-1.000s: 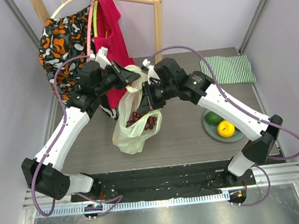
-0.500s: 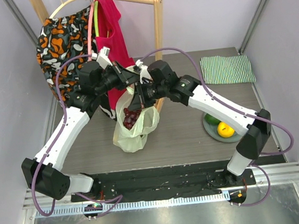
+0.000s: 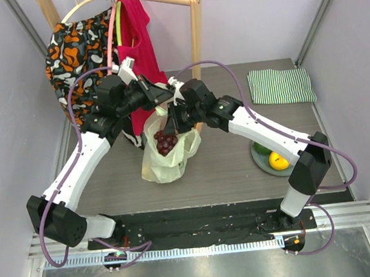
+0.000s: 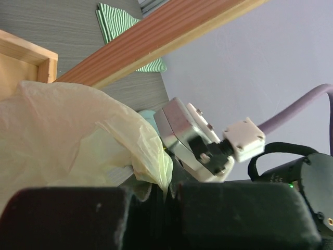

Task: Place the fruits into the plastic bag

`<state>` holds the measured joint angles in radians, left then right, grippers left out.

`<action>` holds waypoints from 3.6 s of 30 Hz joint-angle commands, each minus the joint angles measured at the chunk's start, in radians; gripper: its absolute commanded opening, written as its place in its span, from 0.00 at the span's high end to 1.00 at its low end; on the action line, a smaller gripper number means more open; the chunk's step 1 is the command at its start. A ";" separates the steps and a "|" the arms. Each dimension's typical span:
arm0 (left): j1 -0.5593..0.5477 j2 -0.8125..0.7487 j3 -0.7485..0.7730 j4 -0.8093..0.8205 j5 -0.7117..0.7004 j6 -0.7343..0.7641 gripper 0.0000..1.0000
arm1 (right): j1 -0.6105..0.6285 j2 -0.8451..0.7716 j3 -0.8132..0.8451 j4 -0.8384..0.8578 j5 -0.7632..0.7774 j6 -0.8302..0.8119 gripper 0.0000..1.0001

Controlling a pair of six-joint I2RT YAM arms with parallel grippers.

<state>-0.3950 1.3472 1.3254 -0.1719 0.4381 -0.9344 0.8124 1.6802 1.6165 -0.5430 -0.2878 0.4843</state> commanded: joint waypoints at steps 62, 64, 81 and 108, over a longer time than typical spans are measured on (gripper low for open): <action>0.073 -0.039 -0.029 0.034 0.005 -0.012 1.00 | -0.245 -0.154 -0.454 -0.227 0.113 -0.142 0.24; 0.073 -0.040 -0.029 0.032 0.007 -0.012 1.00 | -0.252 -0.137 -0.451 -0.162 0.093 -0.150 0.36; 0.085 -0.057 0.127 -0.199 -0.110 0.189 1.00 | -0.262 -0.235 0.402 -0.534 0.279 -0.242 0.99; 0.087 -0.102 0.072 -0.159 -0.038 0.112 1.00 | -0.272 -0.391 0.283 -0.358 0.358 -0.200 0.13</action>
<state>-0.3126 1.2797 1.4033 -0.3813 0.3767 -0.8120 0.5407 1.3907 1.8545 -1.0111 0.1085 0.3042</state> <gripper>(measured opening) 0.023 0.833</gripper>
